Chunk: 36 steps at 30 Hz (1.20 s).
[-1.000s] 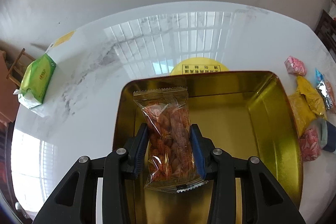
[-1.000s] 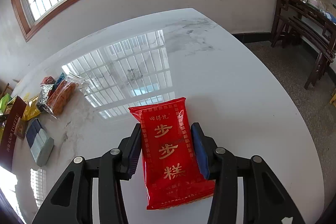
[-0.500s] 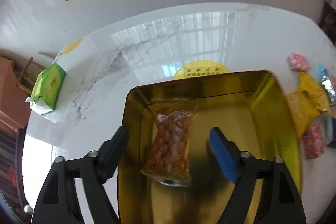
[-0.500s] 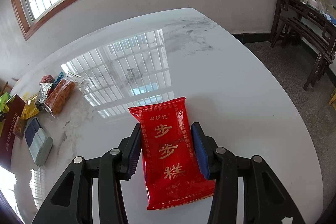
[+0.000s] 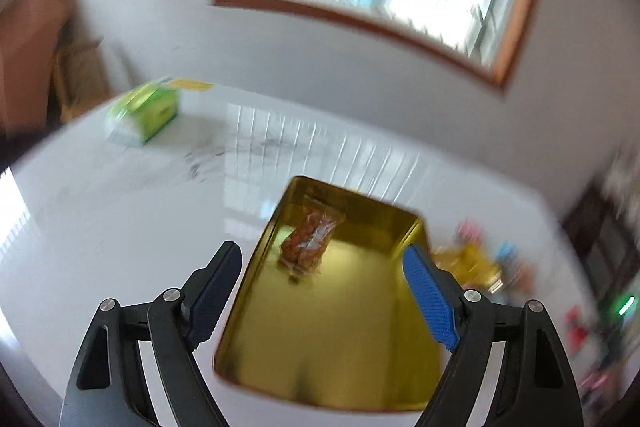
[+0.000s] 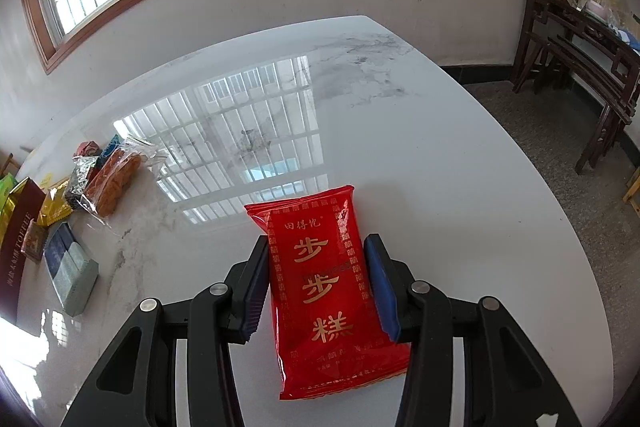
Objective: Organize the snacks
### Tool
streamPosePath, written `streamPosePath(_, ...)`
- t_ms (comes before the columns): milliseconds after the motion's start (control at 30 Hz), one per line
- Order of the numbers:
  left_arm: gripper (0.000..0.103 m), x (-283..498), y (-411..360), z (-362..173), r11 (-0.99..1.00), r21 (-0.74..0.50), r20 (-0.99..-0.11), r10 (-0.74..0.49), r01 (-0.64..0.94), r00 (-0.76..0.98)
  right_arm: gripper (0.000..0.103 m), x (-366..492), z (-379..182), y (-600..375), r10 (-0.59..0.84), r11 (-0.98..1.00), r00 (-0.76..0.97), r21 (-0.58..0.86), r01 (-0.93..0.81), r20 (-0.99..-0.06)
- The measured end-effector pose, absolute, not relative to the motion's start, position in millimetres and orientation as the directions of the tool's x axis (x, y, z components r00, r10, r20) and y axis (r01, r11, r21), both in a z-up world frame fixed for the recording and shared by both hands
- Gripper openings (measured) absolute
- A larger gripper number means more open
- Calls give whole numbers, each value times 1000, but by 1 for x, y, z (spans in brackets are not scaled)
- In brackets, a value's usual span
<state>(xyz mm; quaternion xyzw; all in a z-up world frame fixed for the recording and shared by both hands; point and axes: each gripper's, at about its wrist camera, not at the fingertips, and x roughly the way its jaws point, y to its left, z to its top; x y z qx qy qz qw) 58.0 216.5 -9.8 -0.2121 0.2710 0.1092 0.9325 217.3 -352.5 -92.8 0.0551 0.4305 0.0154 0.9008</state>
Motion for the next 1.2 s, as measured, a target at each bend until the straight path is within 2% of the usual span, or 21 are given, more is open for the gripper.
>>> streamPosePath(67,83,38,225,-13,864,-371,-553,88,-339,828,43,216,-92,-351,74,994,631,109,17,-772)
streamPosePath(133,83,24,223,-14,887,-273,-574,160,-372,803,43,212,-91,-344,80,995,633,101,-4,-770)
streamPosePath(200,83,12,217,-13,895,-128,-547,296,-428,783,43,208,-89,-331,110,993,628,113,-36,-770)
streamPosePath(233,83,7,219,-14,886,-108,-531,332,-451,779,43,206,-86,-322,126,992,631,118,-54,-766)
streamPosePath(333,83,-14,235,-19,834,-145,-485,408,-532,773,42,198,-65,-284,209,978,648,148,-148,-732)
streamPosePath(467,83,-14,254,-45,821,-131,-520,420,-555,744,42,192,-26,-209,395,915,617,230,-331,-681)
streamPosePath(567,83,-19,262,-58,823,-190,-507,385,-535,771,42,193,-5,-143,530,838,545,306,-451,-649)
streamPosePath(667,83,-18,270,-64,791,-185,-487,441,-583,754,42,199,4,-78,645,750,439,408,-521,-626)
streamPosePath(733,83,-16,285,-68,767,-238,-498,430,-596,753,43,204,4,-40,689,706,374,457,-541,-622)
streamPosePath(867,83,-19,318,-73,689,-315,-494,469,-653,732,43,209,3,25,718,664,305,484,-569,-626)
streamPosePath(1000,83,-3,352,-87,633,-377,-580,407,-676,705,43,213,-2,68,691,670,278,447,-592,-667)
streamPosePath(1100,83,8,364,-91,572,-345,-633,444,-745,634,43,222,-17,87,648,704,276,419,-574,-710)
streamPosePath(1200,83,12,369,-93,552,-342,-639,456,-760,619,43,231,-29,98,597,747,295,383,-543,-746)
